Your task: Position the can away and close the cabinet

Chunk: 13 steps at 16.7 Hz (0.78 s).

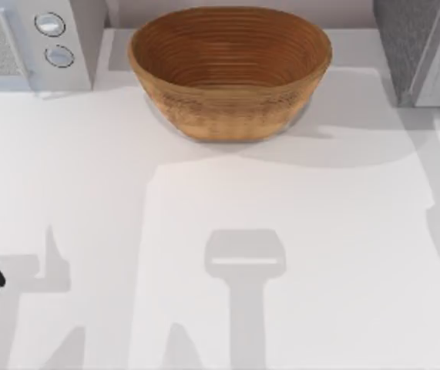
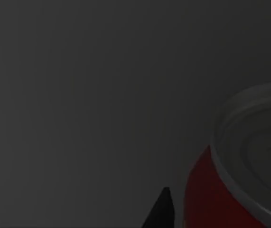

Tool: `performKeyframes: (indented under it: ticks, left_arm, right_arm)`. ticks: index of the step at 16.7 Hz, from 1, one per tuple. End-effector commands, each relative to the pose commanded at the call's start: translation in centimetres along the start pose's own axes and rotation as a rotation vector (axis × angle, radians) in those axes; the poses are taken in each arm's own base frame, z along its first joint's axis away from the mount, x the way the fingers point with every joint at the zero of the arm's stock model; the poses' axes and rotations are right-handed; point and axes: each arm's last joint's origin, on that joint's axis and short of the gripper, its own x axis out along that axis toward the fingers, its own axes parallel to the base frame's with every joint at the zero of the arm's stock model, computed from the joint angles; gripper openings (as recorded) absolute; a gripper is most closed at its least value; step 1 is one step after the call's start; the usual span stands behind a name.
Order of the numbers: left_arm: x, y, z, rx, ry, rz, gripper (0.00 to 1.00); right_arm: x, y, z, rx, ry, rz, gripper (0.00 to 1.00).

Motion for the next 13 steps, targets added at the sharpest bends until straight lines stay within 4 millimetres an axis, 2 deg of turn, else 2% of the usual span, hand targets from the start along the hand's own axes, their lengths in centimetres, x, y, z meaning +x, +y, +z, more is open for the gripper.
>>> performKeyframes:
  ticks: [11, 13]
  left_arm:
    - [0.0, 0.0, 0.0, 0.0, 0.0, 0.0, 1.0]
    - [0.0, 0.0, 0.0, 0.0, 0.0, 0.0, 1.0]
  right_arm:
    - [0.0, 0.0, 0.0, 0.0, 0.0, 0.0, 0.98]
    - [0.0, 0.0, 0.0, 0.0, 0.0, 0.0, 1.0]
